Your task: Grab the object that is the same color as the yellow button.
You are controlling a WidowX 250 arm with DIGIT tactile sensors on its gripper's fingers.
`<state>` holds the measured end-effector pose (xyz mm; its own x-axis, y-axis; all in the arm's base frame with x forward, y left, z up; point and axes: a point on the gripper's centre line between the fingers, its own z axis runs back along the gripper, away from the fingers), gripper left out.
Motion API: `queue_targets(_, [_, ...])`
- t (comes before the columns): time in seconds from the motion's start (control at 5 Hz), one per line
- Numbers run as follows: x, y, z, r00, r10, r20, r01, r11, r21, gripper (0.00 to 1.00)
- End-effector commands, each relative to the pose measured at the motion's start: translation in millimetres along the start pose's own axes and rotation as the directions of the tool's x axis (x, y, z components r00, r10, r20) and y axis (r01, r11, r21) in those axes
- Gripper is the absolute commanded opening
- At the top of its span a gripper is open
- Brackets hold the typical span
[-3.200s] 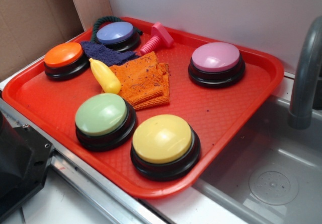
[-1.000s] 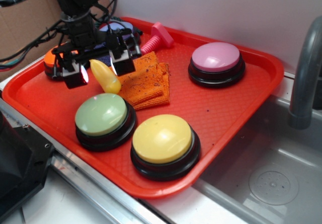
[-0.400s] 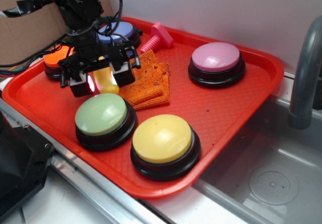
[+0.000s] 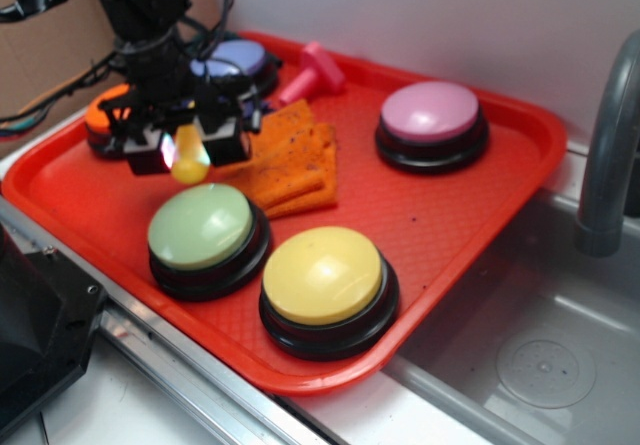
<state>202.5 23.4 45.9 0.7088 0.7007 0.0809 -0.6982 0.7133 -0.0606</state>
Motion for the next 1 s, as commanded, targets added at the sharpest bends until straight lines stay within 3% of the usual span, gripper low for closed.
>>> queue_targets(0.0, [11.9, -9.4, 81.4, 0.924, -0.378, -0.053, 0.381, 0.924, 0.044, 0.00])
queue_targets(0.2, [5.7, -15.0, 112.4, 0.849, -0.527, -0.044, 0.527, 0.850, 0.009, 0.00])
queue_targets(0.4, [-3.0, -19.0, 140.7, 0.792, -0.610, 0.003, 0.610, 0.792, 0.000, 0.00])
queue_targets(0.8, [-4.2, -11.2, 145.9, 0.805, -0.588, 0.082, 0.593, 0.803, -0.064, 0.00])
